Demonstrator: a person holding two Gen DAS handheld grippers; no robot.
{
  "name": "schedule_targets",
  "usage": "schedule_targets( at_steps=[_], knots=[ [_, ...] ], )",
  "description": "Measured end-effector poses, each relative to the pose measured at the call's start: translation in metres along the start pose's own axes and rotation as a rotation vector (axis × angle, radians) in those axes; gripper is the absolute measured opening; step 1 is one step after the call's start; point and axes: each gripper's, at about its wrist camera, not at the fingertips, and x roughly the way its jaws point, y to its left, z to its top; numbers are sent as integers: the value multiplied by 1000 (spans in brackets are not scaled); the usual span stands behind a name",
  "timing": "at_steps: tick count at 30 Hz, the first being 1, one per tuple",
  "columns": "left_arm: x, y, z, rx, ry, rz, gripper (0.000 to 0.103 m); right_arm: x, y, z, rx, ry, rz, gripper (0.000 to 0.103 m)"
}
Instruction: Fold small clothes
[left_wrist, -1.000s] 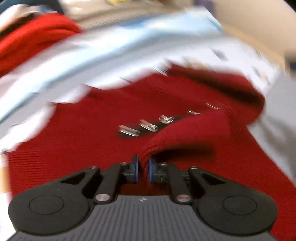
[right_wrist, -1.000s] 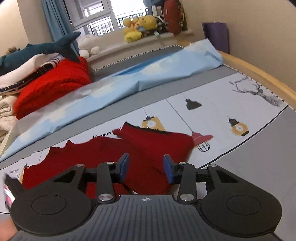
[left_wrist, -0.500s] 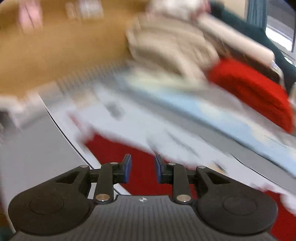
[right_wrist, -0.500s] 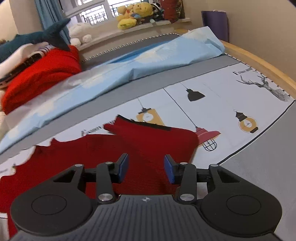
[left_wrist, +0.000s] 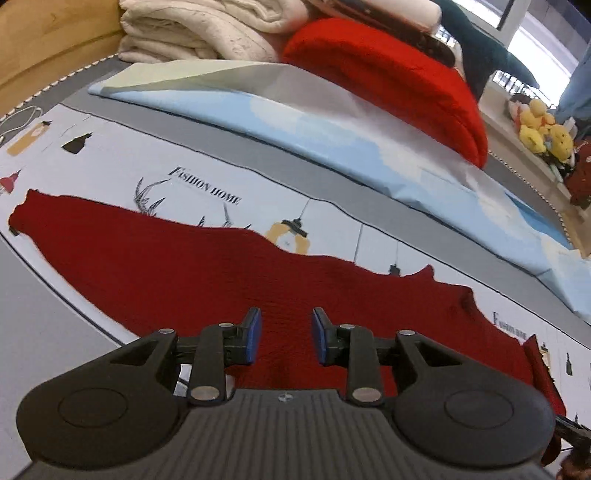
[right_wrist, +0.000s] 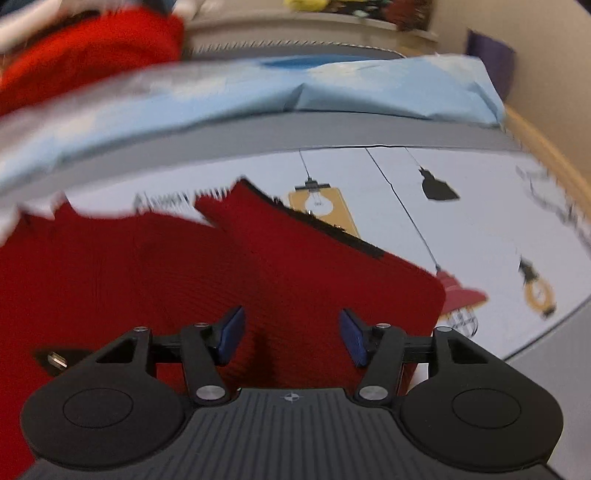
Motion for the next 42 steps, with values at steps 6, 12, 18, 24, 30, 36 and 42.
schedule_targets(
  at_steps=[6, 12, 18, 24, 30, 36, 42],
  knots=[
    [-7, 10, 14, -21, -16, 13, 33, 15, -2, 7, -38, 7, -43, 21],
    [-14, 13, 14, -33, -19, 9, 33, -41, -75, 16, 339, -236, -87, 11],
    [-17, 14, 12, -32, -15, 7, 33, -50, -180, -72, 1076, -207, -237, 15],
    [-14, 9, 8, -32, 0, 1, 33, -20, -204, -104, 1213, -109, -58, 43],
    [-11, 5, 5, -20, 6, -1, 33, -19, -221, -109, 1299, -133, -31, 13],
    [-9, 1, 4, -21, 13, -10, 33, -33, -215, -100, 1244, -180, -102, 17],
    [-10, 5, 5, -27, 14, -15, 33, -21, -218, -99, 1242, -114, -113, 29]
  ],
)
